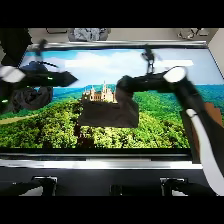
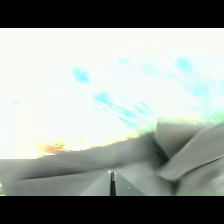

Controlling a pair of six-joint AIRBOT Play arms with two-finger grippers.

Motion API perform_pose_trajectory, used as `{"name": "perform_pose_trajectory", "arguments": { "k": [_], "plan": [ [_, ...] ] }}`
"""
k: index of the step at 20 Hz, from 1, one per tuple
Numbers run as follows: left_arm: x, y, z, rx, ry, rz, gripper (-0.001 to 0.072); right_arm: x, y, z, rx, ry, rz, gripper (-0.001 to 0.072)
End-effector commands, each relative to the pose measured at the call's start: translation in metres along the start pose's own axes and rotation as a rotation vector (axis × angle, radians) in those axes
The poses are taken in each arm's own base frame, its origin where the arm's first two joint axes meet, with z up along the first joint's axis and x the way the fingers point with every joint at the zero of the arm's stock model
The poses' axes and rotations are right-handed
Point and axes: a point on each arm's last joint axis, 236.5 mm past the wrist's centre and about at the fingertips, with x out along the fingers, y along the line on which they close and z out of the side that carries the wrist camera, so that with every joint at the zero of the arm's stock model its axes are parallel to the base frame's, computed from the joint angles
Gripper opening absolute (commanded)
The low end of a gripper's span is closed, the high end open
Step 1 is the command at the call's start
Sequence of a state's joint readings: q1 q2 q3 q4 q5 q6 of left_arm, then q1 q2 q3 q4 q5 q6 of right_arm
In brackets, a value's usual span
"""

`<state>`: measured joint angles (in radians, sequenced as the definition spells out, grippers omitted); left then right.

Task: Fold the shirts.

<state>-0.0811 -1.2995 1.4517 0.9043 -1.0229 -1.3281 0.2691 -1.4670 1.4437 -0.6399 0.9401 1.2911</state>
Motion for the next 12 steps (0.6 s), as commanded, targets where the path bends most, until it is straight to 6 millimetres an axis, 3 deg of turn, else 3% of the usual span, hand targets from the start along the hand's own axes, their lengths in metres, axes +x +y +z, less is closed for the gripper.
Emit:
{"name": "perform_pose_trajectory", "arguments": {
  "k": [1,3,5,7,9,10,12],
  "plan": [
    [-0.109,0.035,0.023,0.023,-0.141,0.182,0.0032,0.095,0.013,-0.031,0.106,0.0,0.047,0.0059],
    [-0.143,0.025,0.031,0.045,-0.212,0.207,0.0032,0.132,0.012,-0.054,0.163,0.022,0.054,0.0072],
    [-0.163,0.011,0.033,0.072,-0.255,0.21,0.0032,0.158,0.008,-0.067,0.199,0.013,0.045,0.0697],
    [-0.172,0.002,0.032,0.069,-0.271,0.206,0.0032,0.156,0.006,-0.067,0.143,0.019,0.049,0.0716],
    [-0.173,0.0,0.028,0.068,-0.261,0.204,0.0033,0.13,-0.002,-0.054,0.049,0.036,0.056,0.0714],
    [-0.173,0.002,0.027,0.069,-0.256,0.213,0.0033,0.107,-0.017,-0.044,-0.005,0.054,0.026,0.0713],
    [-0.169,0.014,0.022,0.069,-0.235,0.248,0.0033,0.046,-0.07,-0.03,-0.071,0.111,-0.105,0.0712]
  ]
}}
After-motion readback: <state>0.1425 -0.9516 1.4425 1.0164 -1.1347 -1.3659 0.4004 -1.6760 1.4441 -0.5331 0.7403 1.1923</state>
